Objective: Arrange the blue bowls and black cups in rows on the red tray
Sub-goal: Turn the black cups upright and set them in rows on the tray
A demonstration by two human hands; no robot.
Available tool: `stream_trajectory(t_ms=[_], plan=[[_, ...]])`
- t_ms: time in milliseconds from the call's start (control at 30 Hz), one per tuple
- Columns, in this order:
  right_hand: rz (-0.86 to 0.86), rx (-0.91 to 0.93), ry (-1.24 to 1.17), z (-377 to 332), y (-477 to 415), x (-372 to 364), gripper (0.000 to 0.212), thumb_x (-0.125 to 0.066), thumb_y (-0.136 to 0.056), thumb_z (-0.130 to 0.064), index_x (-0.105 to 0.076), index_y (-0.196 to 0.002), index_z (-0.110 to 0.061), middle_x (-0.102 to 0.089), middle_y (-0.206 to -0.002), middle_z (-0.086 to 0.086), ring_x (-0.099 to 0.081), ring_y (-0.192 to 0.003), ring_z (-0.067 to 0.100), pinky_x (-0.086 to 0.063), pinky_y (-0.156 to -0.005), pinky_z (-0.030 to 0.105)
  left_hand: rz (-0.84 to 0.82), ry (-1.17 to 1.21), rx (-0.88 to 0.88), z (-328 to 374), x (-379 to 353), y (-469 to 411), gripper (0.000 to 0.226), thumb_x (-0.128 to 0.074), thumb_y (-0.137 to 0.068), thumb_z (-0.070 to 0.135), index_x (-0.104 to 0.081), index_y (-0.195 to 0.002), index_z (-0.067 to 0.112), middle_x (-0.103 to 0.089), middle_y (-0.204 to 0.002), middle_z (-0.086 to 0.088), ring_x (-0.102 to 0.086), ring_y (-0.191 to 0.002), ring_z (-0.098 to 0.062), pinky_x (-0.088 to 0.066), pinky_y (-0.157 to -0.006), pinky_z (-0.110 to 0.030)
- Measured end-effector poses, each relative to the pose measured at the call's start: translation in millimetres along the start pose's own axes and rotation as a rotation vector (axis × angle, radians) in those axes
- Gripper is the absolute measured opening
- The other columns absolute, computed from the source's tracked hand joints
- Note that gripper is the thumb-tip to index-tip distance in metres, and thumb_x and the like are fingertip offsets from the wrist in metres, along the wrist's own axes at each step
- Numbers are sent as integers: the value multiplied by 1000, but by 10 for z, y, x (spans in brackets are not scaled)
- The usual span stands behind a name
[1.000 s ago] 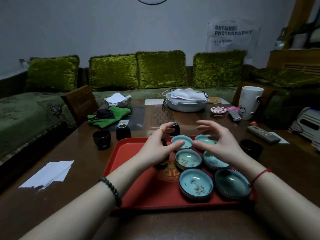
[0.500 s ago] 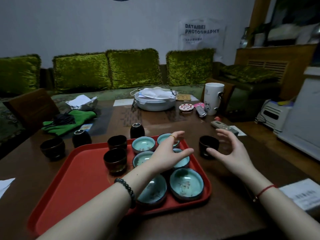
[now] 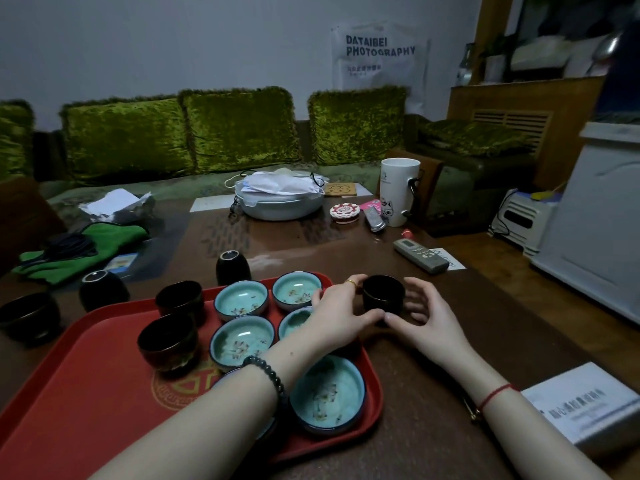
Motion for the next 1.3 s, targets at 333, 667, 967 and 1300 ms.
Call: stream_trajectory(t_ms=[333, 667, 967, 1300], plan=[[-11, 8, 13, -97, -23, 11, 55, -74, -71, -19, -49, -119, -23, -55, -120, -2, -53, -106, 13, -44, -85, 24, 57, 9, 34, -23, 28, -14, 51, -59, -82, 41, -42, -127, 22, -58, -127, 2, -44, -125, -18, -15, -112, -46], [-8, 113, -148, -618, 121, 14, 53, -76, -68, -13, -50, -110, -31, -57, -111, -7, -57, -102, 11, -51, -79, 21, 195, 291, -100, 44, 522, 282, 48, -68, -77, 30, -51, -121, 21, -60, -122, 2, -52, -118, -11, -38, -100, -25], [-74, 226, -277, -1246, 338, -322, 51, -79, -64, -13, -56, -107, -29, -64, -107, -8, -62, -99, 8, -54, -77, 20, 244, 419, -139, -46, 1166, 820, 43, -67, -78, 24, -53, -119, 22, -63, -116, 3, -59, -108, -6, -47, -99, -38], [-235, 309, -311, -1801, 635, -1025, 46, -76, -66, -10, -57, -105, -25, -65, -107, -3, -66, -93, 9, -55, -78, 24, 354, 548, -63, -463, 1727, 1528, 37, -68, -76, 8, -55, -111, 13, -67, -104, -1, -64, -90, 3, -48, -74, -10]])
Point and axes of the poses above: each hand's wrist, its own y-axis away from the middle knuckle, its own x-axis out of the back of the hand, z = x × y, the point moved 5 cm from there along -y, towards the middle knuckle
